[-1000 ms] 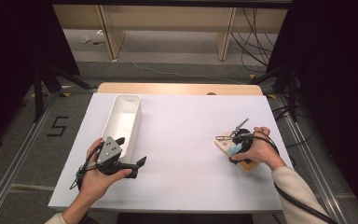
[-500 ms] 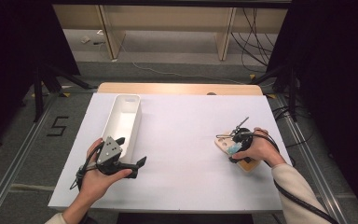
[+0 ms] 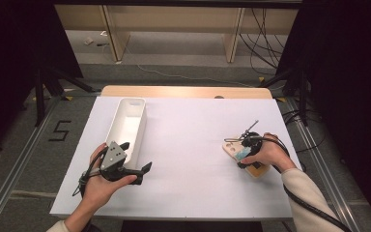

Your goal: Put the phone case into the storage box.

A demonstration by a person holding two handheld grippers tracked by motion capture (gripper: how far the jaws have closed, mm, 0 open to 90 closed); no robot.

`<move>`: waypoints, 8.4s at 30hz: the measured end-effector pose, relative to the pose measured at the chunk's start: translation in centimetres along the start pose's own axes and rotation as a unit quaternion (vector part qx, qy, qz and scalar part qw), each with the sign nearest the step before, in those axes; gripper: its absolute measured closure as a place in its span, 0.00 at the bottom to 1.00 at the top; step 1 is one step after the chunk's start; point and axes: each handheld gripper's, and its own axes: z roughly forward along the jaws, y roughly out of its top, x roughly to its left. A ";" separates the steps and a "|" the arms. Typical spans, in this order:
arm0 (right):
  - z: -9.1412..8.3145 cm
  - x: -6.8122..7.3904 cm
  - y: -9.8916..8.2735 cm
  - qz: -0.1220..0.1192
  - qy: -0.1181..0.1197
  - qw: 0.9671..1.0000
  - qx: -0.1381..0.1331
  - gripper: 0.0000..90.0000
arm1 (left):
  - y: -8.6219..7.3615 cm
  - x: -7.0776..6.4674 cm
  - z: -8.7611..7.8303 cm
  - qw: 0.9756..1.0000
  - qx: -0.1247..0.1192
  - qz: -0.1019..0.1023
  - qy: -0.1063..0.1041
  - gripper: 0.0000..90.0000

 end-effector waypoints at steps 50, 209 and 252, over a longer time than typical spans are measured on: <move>-0.2 0.1 -0.1 0.039 0.011 0.999 0.008 0.10 | 0.0 0.0 0.0 1.000 0.000 0.001 0.000 0.00; -3.7 6.1 -1.3 0.034 0.060 0.920 -0.387 0.12 | 0.1 0.1 0.0 1.000 -0.004 -0.001 0.003 0.00; -4.0 7.7 -0.6 0.019 0.072 0.911 -0.407 0.12 | 2.2 -0.2 1.7 1.000 -0.018 -0.009 -0.008 0.01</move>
